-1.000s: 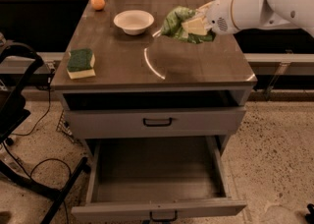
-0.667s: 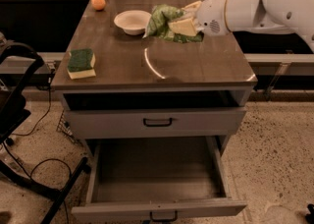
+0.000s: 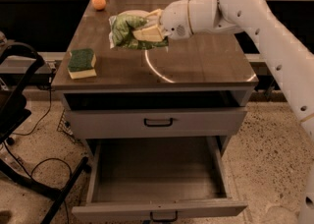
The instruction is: Move green jalapeno chip bag near sponge
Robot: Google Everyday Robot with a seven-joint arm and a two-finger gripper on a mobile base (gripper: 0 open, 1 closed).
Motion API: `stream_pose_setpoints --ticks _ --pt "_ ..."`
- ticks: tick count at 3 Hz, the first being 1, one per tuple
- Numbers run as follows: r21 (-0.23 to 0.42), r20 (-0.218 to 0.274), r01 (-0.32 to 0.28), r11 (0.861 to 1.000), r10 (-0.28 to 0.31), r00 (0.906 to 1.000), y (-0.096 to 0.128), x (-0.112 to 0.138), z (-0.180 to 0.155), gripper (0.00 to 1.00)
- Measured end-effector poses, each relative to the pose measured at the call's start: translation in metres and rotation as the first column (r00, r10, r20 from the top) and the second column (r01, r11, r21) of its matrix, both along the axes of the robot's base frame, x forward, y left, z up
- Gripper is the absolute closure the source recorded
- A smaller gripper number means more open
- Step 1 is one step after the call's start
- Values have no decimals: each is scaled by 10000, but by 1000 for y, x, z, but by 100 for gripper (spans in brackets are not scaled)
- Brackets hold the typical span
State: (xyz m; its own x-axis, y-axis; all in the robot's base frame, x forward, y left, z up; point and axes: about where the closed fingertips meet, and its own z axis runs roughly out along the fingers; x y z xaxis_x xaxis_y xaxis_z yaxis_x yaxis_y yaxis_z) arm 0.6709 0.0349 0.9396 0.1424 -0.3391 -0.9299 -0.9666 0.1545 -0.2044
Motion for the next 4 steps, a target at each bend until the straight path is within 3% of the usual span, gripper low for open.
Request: stream_pose_setpoints --ticks 1,2,4 --pt "-10 23 110 9999 -110 9999 -3 -1 0 74" --pt "-9 6 46 10000 -46 10000 1 -1 0 43" --pt "-8 -19 -58 10000 58 10000 7 -3 -2 0"
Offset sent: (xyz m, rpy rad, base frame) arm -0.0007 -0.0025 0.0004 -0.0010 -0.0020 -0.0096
